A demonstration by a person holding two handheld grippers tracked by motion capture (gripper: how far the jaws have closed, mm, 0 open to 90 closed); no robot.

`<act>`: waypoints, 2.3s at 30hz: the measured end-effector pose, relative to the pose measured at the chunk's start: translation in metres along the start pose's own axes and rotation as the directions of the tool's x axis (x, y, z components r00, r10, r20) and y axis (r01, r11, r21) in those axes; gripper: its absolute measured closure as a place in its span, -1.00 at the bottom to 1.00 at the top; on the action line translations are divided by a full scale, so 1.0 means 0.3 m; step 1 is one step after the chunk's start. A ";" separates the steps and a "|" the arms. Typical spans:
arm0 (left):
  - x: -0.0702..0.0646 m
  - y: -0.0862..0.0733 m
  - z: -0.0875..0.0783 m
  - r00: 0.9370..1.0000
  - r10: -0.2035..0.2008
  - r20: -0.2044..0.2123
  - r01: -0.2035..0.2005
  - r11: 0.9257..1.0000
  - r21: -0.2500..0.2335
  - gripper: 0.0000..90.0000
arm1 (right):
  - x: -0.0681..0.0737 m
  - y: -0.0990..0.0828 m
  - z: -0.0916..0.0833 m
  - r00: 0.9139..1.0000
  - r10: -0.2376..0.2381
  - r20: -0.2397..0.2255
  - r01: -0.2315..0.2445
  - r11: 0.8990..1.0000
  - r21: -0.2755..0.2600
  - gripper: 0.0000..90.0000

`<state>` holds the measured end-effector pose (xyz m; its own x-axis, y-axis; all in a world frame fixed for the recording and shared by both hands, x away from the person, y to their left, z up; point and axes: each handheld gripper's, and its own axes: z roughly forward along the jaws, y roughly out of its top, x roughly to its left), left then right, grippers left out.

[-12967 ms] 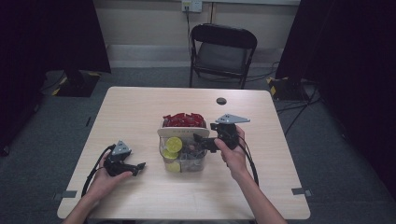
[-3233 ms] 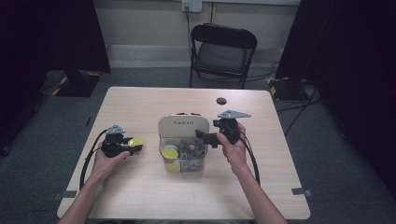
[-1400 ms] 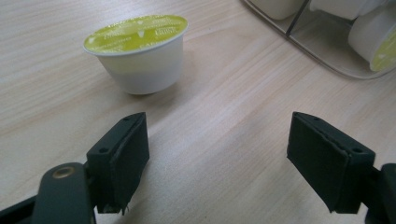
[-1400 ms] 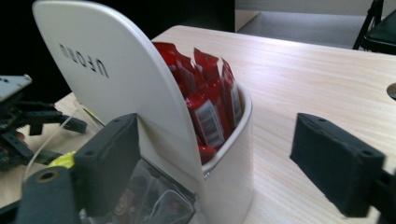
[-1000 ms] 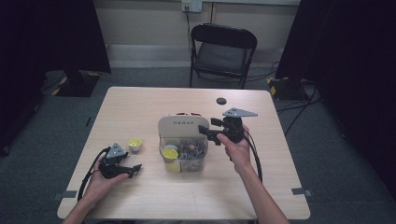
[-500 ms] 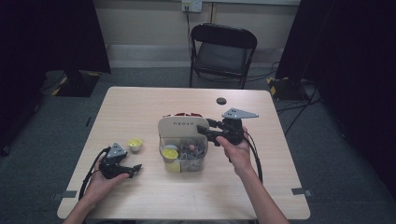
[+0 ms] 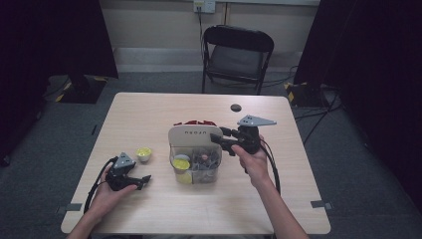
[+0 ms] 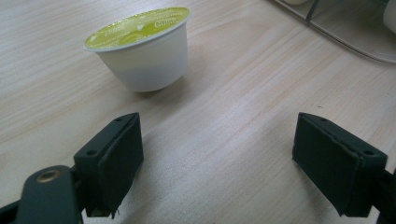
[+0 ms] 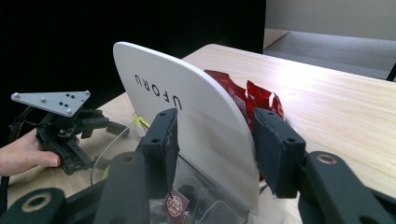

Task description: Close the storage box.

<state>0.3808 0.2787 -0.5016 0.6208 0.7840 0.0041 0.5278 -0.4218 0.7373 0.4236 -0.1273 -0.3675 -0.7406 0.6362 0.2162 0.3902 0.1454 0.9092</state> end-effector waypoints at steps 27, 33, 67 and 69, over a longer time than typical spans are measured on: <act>-0.001 0.003 0.005 1.000 -0.011 -0.004 0.011 1.000 0.001 -0.67 | 0.026 -0.020 -0.004 1.000 -0.017 -0.024 0.017 1.000 0.022 0.07; 0.000 0.004 0.005 1.000 -0.010 -0.001 0.010 1.000 0.001 -0.68 | 0.040 -0.027 -0.006 0.999 -0.024 -0.024 0.025 0.999 0.041 0.06; 0.000 0.004 0.005 1.000 -0.010 -0.001 0.010 1.000 0.001 -0.68 | 0.054 -0.142 -0.043 0.999 0.009 0.038 -0.013 0.994 0.112 -0.63; 0.000 0.004 0.005 1.000 -0.010 -0.002 0.010 1.000 0.001 -0.68 | 0.055 -0.146 -0.044 0.999 0.010 0.035 -0.013 0.994 0.110 -0.63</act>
<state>0.3823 0.2775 -0.5018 0.6139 0.7894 -0.0018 0.5348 -0.4143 0.7365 0.3871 -0.1334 -0.3992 -0.7171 0.6639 0.2122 0.4580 0.2194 0.8615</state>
